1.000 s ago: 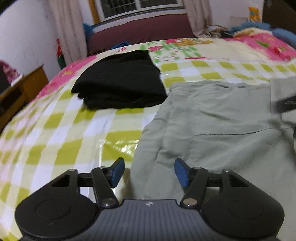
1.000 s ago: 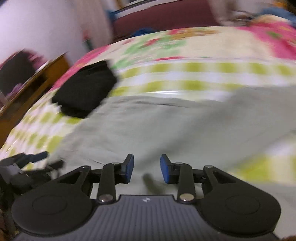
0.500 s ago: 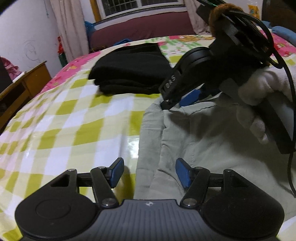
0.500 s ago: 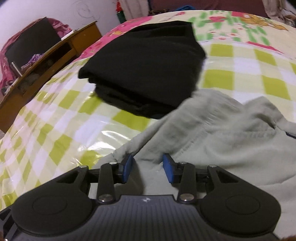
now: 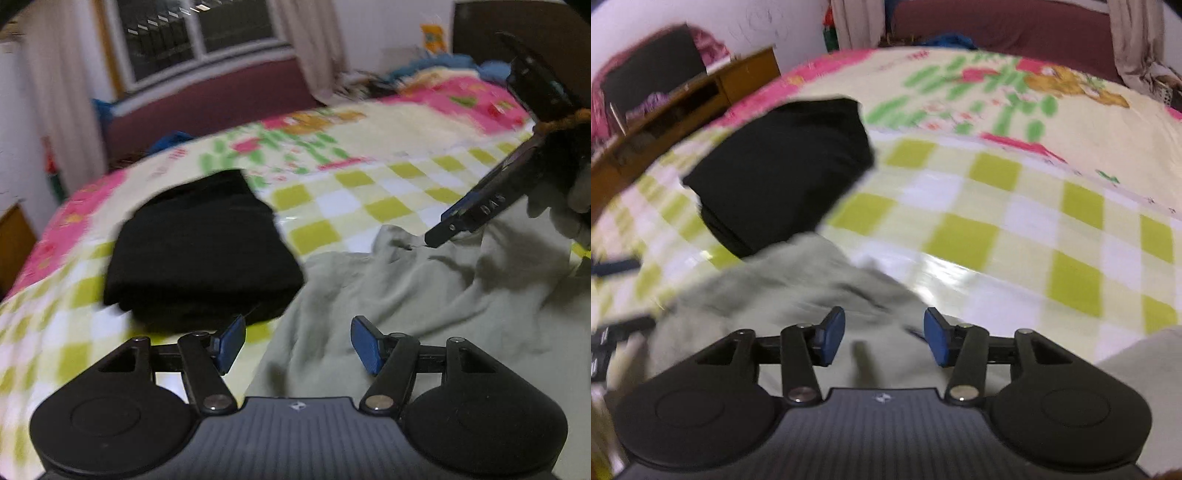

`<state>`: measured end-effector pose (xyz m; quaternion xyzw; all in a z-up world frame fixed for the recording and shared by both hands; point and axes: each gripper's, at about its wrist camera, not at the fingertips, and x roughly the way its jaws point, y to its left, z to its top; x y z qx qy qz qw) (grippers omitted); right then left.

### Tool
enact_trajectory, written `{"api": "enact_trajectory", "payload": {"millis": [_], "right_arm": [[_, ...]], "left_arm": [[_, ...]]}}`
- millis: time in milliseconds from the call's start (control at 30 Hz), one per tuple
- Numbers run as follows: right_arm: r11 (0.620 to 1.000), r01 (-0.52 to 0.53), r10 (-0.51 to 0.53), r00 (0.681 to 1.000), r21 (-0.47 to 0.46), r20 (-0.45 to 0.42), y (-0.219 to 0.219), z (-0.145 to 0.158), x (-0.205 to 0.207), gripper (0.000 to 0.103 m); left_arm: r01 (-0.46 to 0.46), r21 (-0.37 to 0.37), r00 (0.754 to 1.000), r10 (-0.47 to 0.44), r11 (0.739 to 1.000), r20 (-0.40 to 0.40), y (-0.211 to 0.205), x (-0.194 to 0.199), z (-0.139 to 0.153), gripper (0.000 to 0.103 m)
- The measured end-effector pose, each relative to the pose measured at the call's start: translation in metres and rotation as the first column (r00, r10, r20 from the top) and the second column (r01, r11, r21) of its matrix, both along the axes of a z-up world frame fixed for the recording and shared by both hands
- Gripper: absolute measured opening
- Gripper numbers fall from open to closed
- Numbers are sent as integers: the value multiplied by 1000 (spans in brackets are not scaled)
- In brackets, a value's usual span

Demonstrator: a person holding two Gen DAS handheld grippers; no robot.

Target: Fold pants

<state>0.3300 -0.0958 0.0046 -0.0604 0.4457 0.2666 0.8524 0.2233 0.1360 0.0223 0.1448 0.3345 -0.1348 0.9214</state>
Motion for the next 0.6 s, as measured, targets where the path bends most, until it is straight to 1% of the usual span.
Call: {"api": "enact_trajectory", "payload": {"millis": [33,133,167,200,233,267,333,367,400,467,533,600], "right_arm": [[1000,-21,21,1000,-23,-8,-1,-4,4,52],[995,-88,84,994,-57,-63,5,-19,22,53],[993,-108,104,992,-54,-67,8,-23,25,60],[990,-131,128,990,-47,-62,13,-25,27,69],[988,-152,150,987,-37,-55,18,-28,29,73],[985,-169,167,985,-33,-45,23,-31,30,73],[978,-195,194,981,-80,-16,35,-36,26,59],[971,-216,217,976,-98,0,41,-35,20,39],[969,-226,227,974,-94,0,44,-33,16,23],[969,-229,230,973,-90,-4,46,-27,10,13],[967,-239,242,970,-91,24,44,-16,-3,12],[972,-226,229,972,-64,54,37,3,-20,11]], "left_arm": [[32,2,999,-32,999,-27,-6,15,-5,76],[96,51,993,-93,994,-67,-24,47,-15,76],[116,62,991,-112,991,-74,-28,53,-17,76],[136,72,988,-130,988,-81,-32,56,-18,76],[151,79,986,-144,985,-86,-35,59,-18,76],[166,87,983,-158,982,-90,-37,56,-18,77],[185,111,980,-174,976,-98,-39,55,-19,77],[188,125,979,-176,974,-98,-39,56,-20,77],[189,135,979,-177,973,-97,-38,56,-21,77],[187,142,980,-174,972,-96,-35,52,-19,77],[188,149,981,-178,971,-83,-34,45,-15,77],[193,164,981,-186,967,-56,-32,35,-9,77]]}}
